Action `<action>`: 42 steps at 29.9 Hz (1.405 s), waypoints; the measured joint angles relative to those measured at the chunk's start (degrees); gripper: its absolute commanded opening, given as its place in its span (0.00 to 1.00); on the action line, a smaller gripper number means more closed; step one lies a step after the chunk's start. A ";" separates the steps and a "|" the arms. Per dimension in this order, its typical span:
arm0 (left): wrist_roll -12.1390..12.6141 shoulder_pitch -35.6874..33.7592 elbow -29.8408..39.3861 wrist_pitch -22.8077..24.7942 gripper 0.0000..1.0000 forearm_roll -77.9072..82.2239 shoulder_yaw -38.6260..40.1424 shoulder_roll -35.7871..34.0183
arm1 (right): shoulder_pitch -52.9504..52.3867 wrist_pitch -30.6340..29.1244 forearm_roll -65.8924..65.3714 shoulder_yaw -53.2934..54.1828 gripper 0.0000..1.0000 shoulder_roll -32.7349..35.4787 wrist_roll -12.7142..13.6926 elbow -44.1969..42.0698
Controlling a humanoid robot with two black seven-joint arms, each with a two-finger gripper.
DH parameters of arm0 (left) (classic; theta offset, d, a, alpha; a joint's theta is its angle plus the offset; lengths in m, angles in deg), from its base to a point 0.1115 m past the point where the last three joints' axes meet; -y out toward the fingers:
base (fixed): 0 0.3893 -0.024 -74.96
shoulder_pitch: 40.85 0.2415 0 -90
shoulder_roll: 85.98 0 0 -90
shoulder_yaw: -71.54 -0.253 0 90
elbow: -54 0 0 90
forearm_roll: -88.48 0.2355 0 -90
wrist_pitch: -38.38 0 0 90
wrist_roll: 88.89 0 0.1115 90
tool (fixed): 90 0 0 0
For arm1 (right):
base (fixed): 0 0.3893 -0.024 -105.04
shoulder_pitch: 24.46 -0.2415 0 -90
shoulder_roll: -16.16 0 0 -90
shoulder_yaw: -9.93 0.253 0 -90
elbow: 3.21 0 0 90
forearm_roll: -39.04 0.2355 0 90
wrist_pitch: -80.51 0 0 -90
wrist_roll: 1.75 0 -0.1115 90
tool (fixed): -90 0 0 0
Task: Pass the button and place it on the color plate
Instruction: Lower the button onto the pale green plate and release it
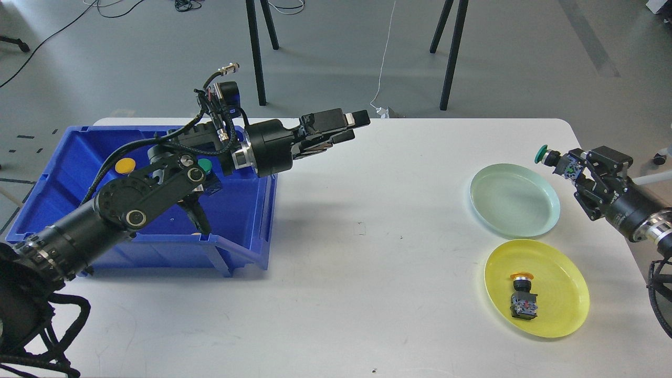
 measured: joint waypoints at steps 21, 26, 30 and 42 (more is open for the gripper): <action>0.00 0.00 -0.35 0.00 0.80 -0.30 0.10 0.04 | -7.64 7.24 -3.88 -12.95 0.74 -6.32 0.00 -8.92; 0.00 0.16 -1.03 0.00 0.83 -2.78 0.10 0.04 | -8.33 6.55 -3.61 -11.25 0.89 -5.13 0.00 -7.32; 0.00 0.85 -2.87 0.00 0.87 -9.41 0.17 -0.08 | -8.34 5.91 -1.87 -6.68 0.99 -2.65 0.01 -1.76; -0.01 17.62 14.08 -0.03 0.92 -36.54 20.93 -10.94 | -8.22 1.09 20.95 11.49 1.00 -3.53 0.01 29.17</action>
